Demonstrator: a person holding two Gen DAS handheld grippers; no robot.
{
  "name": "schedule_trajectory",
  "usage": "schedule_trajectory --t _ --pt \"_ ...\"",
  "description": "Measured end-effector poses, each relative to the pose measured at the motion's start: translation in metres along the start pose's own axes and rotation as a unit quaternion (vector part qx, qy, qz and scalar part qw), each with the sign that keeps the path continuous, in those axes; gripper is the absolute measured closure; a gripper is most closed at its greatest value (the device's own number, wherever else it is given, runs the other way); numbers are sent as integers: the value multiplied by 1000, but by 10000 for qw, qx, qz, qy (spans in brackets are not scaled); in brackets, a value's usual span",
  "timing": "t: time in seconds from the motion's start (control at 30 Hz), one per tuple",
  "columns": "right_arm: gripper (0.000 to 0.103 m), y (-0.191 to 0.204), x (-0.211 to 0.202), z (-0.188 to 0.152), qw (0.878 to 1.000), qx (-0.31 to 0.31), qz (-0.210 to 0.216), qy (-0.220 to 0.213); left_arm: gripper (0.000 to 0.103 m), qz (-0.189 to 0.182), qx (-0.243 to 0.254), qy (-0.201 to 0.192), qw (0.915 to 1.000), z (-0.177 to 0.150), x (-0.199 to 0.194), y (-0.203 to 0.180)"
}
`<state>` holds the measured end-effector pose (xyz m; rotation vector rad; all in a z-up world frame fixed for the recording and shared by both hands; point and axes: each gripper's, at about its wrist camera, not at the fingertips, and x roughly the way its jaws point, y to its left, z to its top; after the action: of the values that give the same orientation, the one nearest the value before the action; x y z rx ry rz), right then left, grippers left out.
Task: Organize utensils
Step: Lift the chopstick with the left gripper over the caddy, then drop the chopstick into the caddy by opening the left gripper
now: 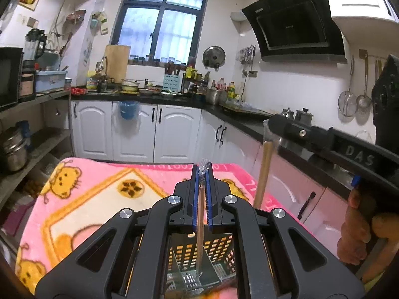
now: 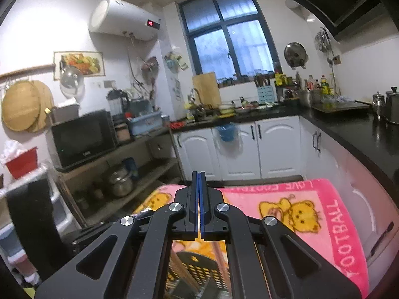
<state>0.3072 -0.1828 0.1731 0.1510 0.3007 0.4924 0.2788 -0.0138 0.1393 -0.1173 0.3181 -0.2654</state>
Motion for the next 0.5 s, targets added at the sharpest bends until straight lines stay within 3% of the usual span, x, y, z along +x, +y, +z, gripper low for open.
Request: schedule_trajectory --t 0.5 --pt "101 -20 -9 -50 9987 203 -396 232 100 -183 199 293 9992 -35 10 -6"
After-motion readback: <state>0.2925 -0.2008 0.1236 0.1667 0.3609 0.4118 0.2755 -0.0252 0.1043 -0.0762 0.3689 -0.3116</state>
